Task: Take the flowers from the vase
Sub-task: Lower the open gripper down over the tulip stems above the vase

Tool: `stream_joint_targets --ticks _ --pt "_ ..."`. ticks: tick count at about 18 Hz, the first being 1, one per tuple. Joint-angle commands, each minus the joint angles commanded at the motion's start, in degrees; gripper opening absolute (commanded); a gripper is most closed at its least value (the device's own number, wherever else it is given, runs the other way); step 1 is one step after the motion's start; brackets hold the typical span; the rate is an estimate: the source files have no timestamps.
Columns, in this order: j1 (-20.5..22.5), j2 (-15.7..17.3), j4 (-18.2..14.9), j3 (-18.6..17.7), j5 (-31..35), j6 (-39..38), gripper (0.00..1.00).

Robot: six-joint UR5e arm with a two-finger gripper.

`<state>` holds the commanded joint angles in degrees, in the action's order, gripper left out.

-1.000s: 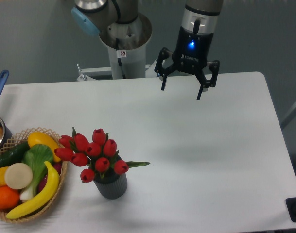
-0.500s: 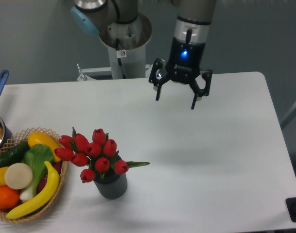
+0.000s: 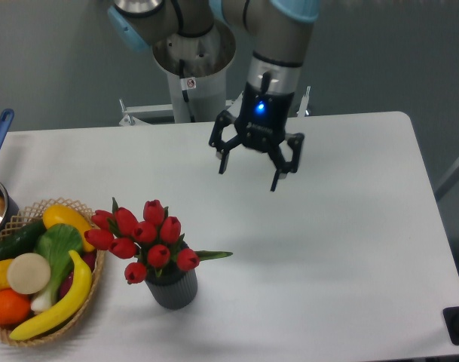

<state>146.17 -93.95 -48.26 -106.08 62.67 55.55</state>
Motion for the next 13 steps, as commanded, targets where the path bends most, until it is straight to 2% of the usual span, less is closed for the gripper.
stream_joint_targets --ticks 7,13 --pt "-1.33 -1.67 0.53 -0.09 -6.85 0.09 1.0" --pt "-3.17 -5.19 4.22 1.32 -8.87 0.09 1.0"
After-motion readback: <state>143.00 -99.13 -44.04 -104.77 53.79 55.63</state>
